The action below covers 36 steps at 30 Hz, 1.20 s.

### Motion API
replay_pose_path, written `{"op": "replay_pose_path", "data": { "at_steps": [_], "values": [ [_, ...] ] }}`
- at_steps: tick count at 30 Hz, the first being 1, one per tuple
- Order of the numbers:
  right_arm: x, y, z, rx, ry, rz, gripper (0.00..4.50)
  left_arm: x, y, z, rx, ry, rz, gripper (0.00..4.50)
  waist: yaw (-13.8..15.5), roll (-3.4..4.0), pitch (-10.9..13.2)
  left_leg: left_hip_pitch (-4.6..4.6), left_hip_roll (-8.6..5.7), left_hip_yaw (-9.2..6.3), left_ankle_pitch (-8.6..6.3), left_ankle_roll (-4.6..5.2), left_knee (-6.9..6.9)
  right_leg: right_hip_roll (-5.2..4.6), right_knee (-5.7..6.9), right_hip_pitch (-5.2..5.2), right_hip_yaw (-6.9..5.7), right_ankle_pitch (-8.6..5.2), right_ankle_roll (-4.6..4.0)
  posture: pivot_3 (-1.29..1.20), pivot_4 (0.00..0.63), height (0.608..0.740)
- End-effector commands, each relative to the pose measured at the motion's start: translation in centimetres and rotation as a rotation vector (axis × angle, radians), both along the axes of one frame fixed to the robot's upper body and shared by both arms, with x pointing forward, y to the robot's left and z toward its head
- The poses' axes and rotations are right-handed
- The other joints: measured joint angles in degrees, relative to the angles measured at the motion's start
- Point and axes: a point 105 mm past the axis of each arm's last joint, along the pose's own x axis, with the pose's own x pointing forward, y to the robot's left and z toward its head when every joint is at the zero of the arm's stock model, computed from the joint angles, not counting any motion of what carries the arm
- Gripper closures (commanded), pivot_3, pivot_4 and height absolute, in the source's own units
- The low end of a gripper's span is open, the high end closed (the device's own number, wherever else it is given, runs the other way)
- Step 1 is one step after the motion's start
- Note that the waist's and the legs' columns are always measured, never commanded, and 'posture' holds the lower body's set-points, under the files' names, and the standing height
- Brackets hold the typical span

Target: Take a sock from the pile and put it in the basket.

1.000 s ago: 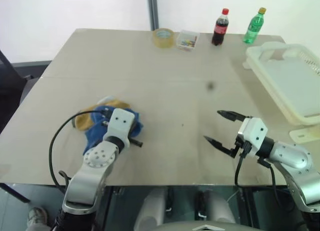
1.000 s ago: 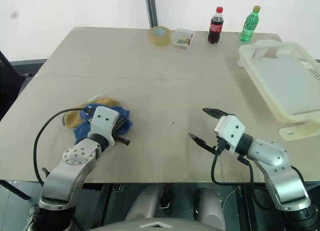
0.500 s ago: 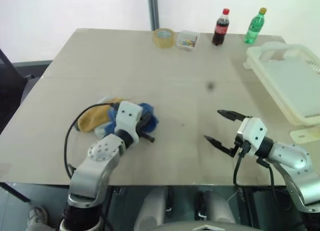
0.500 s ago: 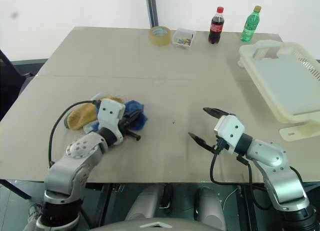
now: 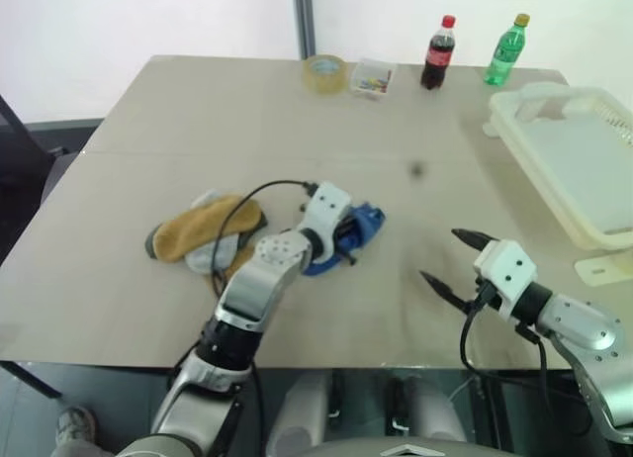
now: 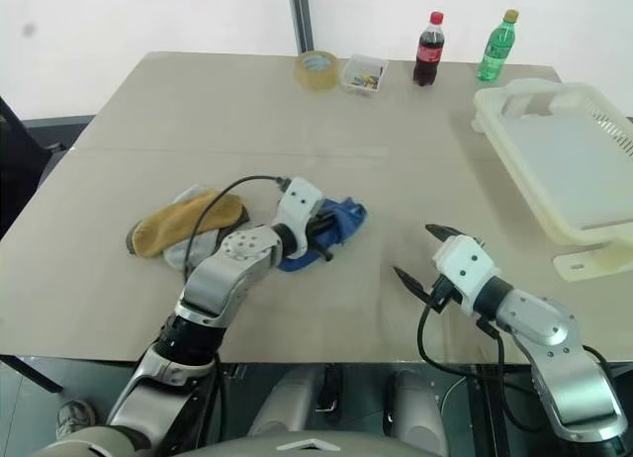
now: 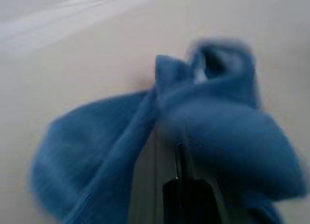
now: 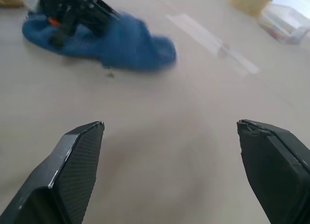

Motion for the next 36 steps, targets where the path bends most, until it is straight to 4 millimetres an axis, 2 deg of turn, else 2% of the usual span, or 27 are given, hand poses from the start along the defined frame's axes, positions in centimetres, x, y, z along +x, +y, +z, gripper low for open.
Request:
{"op": "replay_pose_path", "data": {
  "at_steps": [1,3,6,10,13,15,17,22,24,27,30,33,34,36],
  "values": [
    [-0.2,0.8,1.5,0.004,-0.075,0.019,0.00,0.4,2.4,-2.6,0.117,0.023,0.078,4.47,0.00,0.00,-0.01,0.00,-0.01,0.00,-0.01,0.01,0.00,-0.03,-0.01,0.00,0.01,-0.01,0.00,0.00,0.150,0.740],
    [0.0,1.0,1.5,0.006,-0.077,0.029,0.00,0.9,3.6,-2.8,0.163,-0.011,0.118,4.47,-0.15,-0.01,-0.06,0.05,-0.02,0.04,-0.14,0.22,0.04,-0.13,-0.01,0.03,0.00,-0.03,0.14,0.00,0.150,0.740],
    [0.3,1.2,1.4,0.007,-0.078,0.043,0.00,1.2,3.5,-1.5,0.085,-0.049,0.128,4.47,-0.68,0.13,-0.14,0.11,0.02,0.02,-0.15,0.23,0.04,-0.13,0.00,0.03,-0.04,0.00,0.11,0.00,0.150,0.740],
    [0.6,1.4,1.5,0.008,-0.086,0.059,0.00,1.3,5.1,-0.9,0.086,-0.074,0.189,4.47,-1.34,0.16,-0.15,0.08,0.05,0.00,-0.12,0.19,0.04,-0.13,0.01,0.01,-0.09,0.03,0.05,0.00,0.150,0.740],
    [0.8,1.5,1.5,0.009,-0.090,0.072,0.00,1.2,7.4,-1.4,0.125,-0.071,0.258,4.47,-1.42,0.16,-0.15,0.08,0.05,0.05,-0.01,0.00,0.03,-0.13,0.00,-0.02,-0.06,0.13,-0.11,0.00,0.150,0.740],
    [0.9,1.6,1.5,0.007,-0.090,0.078,0.00,1.3,9.8,-1.4,0.161,-0.080,0.336,4.47,-1.45,0.17,-0.16,0.08,0.05,0.04,-0.01,0.00,0.02,-0.13,0.00,-0.02,-0.06,0.13,-0.11,0.00,0.150,0.740],
    [1.0,1.8,1.4,0.007,-0.090,0.084,0.00,1.4,13.3,-1.0,0.218,-0.094,0.426,4.47,-1.56,0.18,-0.17,0.10,0.06,0.03,-0.02,0.03,0.01,-0.12,0.01,-0.03,-0.07,0.12,-0.10,0.00,0.150,0.740],
    [1.3,2.0,1.2,0.007,-0.094,0.097,0.00,1.3,18.3,0.6,0.291,-0.142,0.539,4.47,-1.60,0.22,-0.17,0.11,0.08,0.04,-0.09,0.13,0.00,-0.12,0.01,-0.04,-0.08,0.05,0.02,0.00,0.150,0.740],
    [1.4,2.0,1.2,0.007,-0.095,0.100,0.00,1.4,17.4,1.6,0.271,-0.191,0.473,4.47,-1.41,0.22,-0.16,0.09,0.06,0.05,-0.03,0.02,0.00,-0.14,0.00,-0.05,-0.07,0.08,-0.02,0.00,0.150,0.740],
    [1.6,2.3,1.1,0.010,-0.098,0.107,0.00,1.2,13.9,2.4,0.196,-0.221,0.333,4.47,-0.75,0.19,-0.13,0.03,0.00,0.04,-0.02,0.00,-0.01,-0.24,-0.02,-0.05,-0.12,0.14,-0.12,0.00,0.150,0.740],
    [1.8,2.6,1.1,0.013,-0.104,0.114,0.00,0.9,10.9,2.1,0.173,-0.218,0.227,4.47,-0.19,0.18,-0.12,-0.04,-0.08,0.04,-0.02,0.00,-0.01,-0.33,-0.06,-0.06,-0.15,0.14,-0.12,0.00,0.150,0.740],
    [1.8,2.8,1.3,0.016,-0.109,0.115,0.00,0.5,8.9,1.4,0.131,-0.184,0.163,3.58,-0.04,0.18,-0.12,-0.04,-0.08,0.03,-0.03,0.01,-0.02,-0.33,-0.07,-0.06,-0.16,0.14,-0.12,0.00,0.150,0.740],
    [1.8,2.8,1.3,0.016,-0.111,0.113,0.00,0.5,8.6,1.4,0.121,-0.182,0.165,3.07,-0.05,0.18,-0.12,-0.03,-0.08,0.04,-0.02,0.00,-0.03,-0.33,-0.06,-0.06,-0.16,0.14,-0.12,0.00,0.150,0.740],
    [1.7,2.5,1.4,0.014,-0.113,0.105,0.00,0.6,8.6,1.6,0.097,-0.182,0.199,2.34,-0.06,0.18,-0.12,-0.02,-0.07,0.03,-0.02,0.00,-0.04,-0.32,-0.06,-0.06,-0.18,0.14,-0.12,0.00,0.150,0.740]
  ]
}}
